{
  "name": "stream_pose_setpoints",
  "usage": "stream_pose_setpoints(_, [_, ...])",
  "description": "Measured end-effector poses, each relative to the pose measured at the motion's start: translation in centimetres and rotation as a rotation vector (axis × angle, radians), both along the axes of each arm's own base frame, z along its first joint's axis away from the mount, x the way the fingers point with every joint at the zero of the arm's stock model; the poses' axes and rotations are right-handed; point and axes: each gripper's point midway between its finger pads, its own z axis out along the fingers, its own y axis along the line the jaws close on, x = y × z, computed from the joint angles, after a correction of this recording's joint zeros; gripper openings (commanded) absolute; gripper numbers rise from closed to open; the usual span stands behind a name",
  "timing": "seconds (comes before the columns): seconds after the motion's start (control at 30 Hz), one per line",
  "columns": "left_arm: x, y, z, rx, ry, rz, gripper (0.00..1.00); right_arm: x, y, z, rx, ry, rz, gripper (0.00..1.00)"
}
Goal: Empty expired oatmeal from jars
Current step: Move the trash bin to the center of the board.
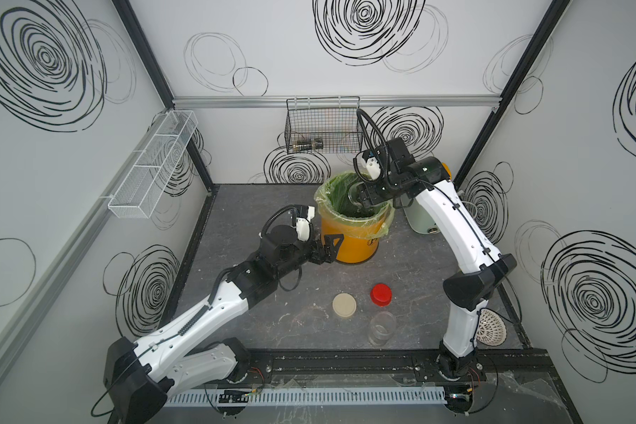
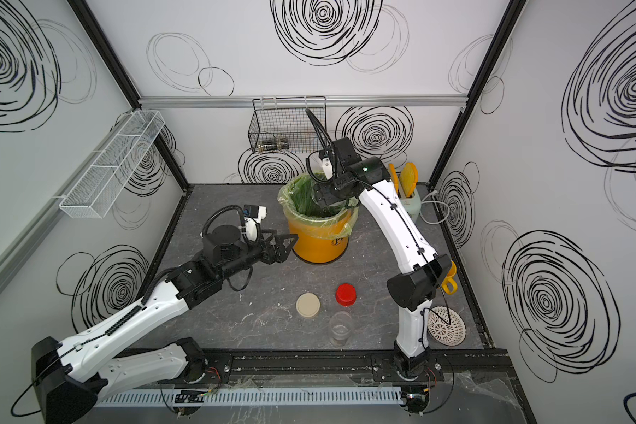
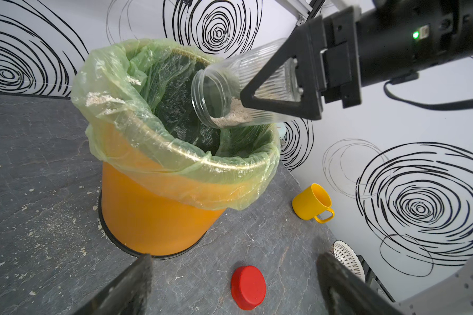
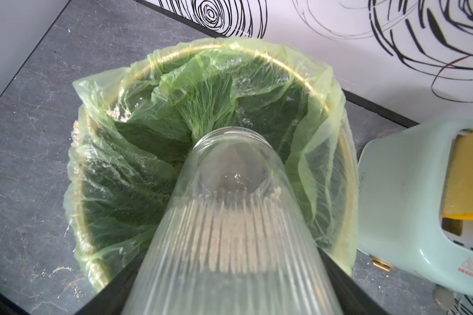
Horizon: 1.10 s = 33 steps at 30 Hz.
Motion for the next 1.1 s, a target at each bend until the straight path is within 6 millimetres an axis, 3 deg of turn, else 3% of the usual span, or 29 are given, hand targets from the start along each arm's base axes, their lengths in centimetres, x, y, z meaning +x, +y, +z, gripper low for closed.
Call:
stream_pose_setpoints(0.1, [-0.2,0.3,0.5,-0.007,-0.01,0.002,0.96,0.0,-1.5,0.0,0.039,0.021,-0.038,0.05])
stream_pose_setpoints(0.27, [-0.9,0.9,1.9,-0.043,-0.05,0.005,0.96,1.7,-5.5,0.3,0.184,0.042,-0.17,0.04])
stream_pose_setpoints(0.43, [-1.1,1.2,1.9,-0.069,-0.063,0.009,0.96,1.2,-7.7,1.3,0.29,0.053,-0.238,0.0])
stream_pose_setpoints(0.63, [-0.8,1.5,1.6,-0.078,-0.059,0.017,0.96,1.0,-4.8,2.8,0.373,0.061,-0.188,0.0])
stream_pose_setpoints(0.77, [-0.5,2.3,2.2,-0.093,-0.076,0.034,0.96,1.0,-3.1,2.5,0.388,0.086,-0.168,0.0])
stream_pose_setpoints(1.1, [-0.4,2.1,2.6,-0.108,-0.09,0.023,0.96,0.7,-5.0,1.7,0.455,0.193,-0.305,0.0])
